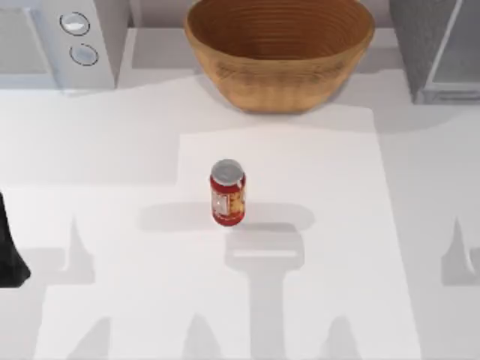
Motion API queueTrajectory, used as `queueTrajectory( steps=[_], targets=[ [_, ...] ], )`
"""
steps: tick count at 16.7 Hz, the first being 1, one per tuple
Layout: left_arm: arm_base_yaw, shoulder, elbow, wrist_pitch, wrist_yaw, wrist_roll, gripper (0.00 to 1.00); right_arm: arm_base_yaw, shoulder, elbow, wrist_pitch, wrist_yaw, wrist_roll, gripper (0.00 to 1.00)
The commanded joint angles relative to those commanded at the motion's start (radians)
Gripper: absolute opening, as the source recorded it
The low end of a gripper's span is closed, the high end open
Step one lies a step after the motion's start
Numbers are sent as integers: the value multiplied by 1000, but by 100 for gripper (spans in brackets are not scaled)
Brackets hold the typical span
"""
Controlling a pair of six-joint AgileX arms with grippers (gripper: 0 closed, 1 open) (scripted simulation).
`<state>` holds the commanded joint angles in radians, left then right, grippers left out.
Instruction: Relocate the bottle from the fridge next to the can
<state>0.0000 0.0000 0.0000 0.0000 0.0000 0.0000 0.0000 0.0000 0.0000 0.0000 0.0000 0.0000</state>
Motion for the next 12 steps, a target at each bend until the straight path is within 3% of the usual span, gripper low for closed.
queueTrajectory(
  steps=[5,12],
  targets=[
    [0,0,0,0,0,0,100,-12,58,60,56,-51,0,100],
    [0,0,0,0,0,0,100,-81,561,425,357,-367,4,100]
  ],
)
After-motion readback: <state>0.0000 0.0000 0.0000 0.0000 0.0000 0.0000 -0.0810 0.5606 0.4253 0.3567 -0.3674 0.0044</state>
